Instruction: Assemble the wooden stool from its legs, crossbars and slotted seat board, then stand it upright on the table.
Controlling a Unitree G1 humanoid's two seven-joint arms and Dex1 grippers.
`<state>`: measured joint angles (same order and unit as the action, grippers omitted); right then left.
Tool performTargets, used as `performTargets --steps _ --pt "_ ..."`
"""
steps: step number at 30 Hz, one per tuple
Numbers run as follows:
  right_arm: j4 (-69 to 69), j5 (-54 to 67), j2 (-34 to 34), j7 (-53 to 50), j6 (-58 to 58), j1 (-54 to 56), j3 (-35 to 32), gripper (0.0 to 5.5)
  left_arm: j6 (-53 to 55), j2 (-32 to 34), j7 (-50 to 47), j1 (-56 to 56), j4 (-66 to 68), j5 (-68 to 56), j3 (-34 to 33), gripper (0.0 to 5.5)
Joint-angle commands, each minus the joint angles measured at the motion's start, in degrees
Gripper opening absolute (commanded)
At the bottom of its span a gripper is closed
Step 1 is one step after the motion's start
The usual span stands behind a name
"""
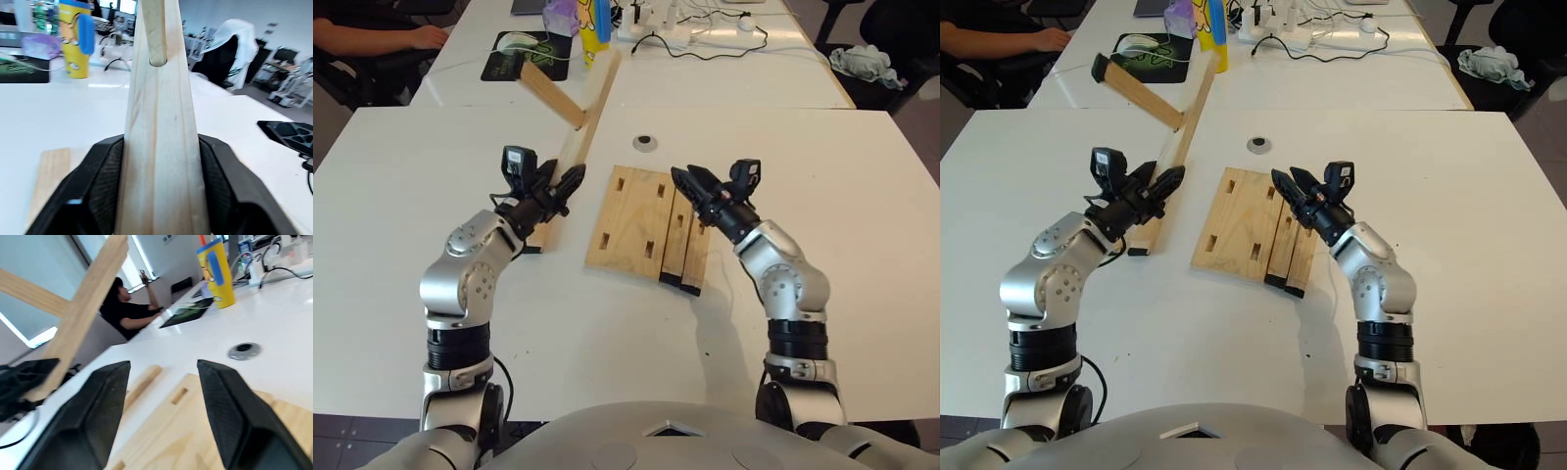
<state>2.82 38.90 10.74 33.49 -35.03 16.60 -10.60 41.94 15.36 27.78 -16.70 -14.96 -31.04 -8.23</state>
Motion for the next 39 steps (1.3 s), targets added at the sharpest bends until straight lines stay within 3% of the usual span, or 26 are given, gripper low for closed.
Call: performTargets --steps 1,6,13,28,39 --pt "1.26 14.63 6.28 7.92 -11.66 4.83 -5.16 3.10 5.91 5.54 10.20 -5.51 3.25 -8.76 -1.66 2.08" --pt "-0.24 21.94 9.12 9.78 -17.07 8.70 -7.06 3.98 9.60 10.10 19.71 -9.68 9.16 -13.30 -0.10 2.08" --pt "-0.96 18.50 10.08 10.45 -15.60 8.19 -3.82 5.00 13.40 10.83 27.05 -11.75 12.15 -16.34 3.66 2.08" --pt "-5.69 23.74 11.72 17.13 -22.45 10.97 -2.45 5.00 20.86 15.59 35.71 -9.52 12.77 -21.29 6.80 2.08" --pt "-7.28 22.83 14.50 21.24 -24.40 12.28 -2.04 3.43 19.62 17.77 38.47 -11.54 15.96 -19.80 7.49 2.08"
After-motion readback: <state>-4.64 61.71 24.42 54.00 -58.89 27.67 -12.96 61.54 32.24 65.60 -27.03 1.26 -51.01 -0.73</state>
